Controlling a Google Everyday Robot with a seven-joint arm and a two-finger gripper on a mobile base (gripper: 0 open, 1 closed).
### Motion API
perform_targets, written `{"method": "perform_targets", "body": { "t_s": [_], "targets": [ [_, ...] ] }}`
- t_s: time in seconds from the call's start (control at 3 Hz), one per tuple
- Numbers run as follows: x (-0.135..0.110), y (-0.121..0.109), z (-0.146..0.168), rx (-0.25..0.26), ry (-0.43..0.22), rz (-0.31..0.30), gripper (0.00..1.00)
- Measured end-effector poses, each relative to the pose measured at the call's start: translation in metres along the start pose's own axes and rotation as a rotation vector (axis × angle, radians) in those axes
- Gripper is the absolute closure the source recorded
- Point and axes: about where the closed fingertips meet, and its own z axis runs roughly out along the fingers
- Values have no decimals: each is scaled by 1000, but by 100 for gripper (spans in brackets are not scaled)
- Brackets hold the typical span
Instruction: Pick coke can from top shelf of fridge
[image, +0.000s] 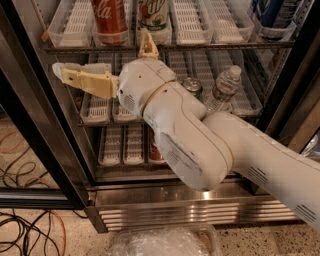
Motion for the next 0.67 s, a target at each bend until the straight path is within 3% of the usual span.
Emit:
{"method": "perform_targets", "body": {
  "t_s": [0.33,0.67],
  "targets": [
    [2,2,0,-15,-4,38,0],
    [1,3,0,-17,-4,19,0]
  ]
}}
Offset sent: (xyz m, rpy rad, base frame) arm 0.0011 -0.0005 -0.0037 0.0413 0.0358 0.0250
